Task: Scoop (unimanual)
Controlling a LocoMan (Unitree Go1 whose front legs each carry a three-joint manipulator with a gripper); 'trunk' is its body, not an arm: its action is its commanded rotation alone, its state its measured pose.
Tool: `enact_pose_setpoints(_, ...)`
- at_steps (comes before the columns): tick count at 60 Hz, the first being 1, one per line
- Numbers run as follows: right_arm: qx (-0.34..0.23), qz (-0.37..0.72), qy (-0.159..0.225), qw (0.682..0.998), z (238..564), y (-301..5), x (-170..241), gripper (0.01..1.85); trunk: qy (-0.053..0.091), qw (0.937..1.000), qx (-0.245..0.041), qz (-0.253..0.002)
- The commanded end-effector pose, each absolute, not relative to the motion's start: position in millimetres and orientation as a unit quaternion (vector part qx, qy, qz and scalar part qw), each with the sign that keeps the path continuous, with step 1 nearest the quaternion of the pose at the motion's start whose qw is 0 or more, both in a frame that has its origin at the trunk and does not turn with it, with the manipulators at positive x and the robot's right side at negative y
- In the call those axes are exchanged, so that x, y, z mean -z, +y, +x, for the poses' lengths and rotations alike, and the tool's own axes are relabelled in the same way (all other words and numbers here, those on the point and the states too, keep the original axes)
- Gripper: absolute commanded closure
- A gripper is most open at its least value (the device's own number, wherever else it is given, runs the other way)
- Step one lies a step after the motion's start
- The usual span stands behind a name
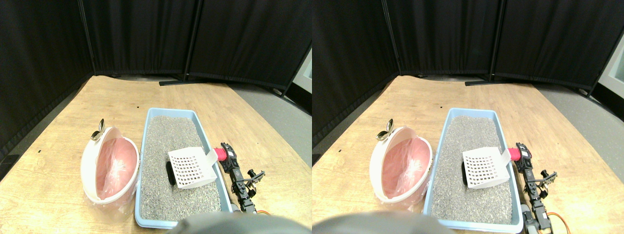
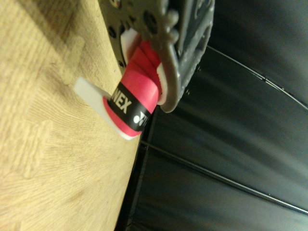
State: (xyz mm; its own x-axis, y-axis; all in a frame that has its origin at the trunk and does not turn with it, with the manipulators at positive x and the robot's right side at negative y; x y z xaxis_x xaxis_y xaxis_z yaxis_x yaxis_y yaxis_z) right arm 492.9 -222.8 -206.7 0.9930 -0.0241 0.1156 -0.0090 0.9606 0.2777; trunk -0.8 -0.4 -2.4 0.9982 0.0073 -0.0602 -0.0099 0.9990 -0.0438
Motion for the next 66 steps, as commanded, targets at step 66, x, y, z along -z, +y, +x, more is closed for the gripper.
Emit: enact_pose_setpoints(66, -0.191, -0.217, -0.171, 0.942, 506, -215, 67, 1.80, 0.050, 0.9918, -0.076, -0.091)
